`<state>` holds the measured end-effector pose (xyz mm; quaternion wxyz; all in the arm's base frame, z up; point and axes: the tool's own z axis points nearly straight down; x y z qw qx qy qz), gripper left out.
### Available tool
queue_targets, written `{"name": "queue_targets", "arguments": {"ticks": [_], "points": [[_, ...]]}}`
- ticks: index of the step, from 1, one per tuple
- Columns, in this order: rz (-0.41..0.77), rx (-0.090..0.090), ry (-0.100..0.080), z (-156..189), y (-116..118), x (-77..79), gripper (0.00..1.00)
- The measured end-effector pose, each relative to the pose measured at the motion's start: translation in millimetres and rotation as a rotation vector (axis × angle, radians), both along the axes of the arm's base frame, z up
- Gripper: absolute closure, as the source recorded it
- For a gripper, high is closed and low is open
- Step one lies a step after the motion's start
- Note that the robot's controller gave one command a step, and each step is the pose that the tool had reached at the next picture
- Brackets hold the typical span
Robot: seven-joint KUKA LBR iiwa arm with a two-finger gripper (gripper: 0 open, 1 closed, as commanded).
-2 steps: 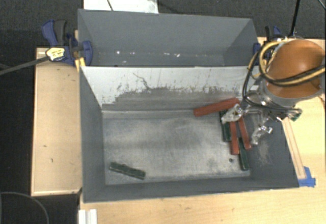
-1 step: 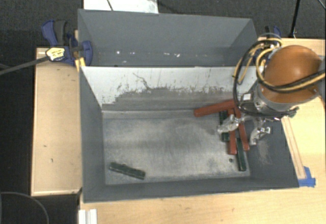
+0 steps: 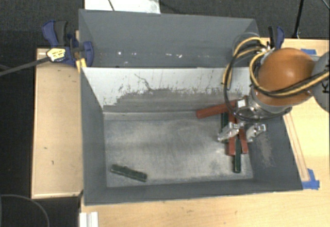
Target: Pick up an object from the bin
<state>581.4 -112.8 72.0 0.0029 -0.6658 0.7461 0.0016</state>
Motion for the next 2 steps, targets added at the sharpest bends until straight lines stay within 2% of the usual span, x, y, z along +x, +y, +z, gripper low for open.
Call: {"name": "queue_targets", "arguments": {"ticks": [2], "points": [[-0.002, 0.000, 0.001, 0.7, 0.1, -0.5, 1.00]]}}
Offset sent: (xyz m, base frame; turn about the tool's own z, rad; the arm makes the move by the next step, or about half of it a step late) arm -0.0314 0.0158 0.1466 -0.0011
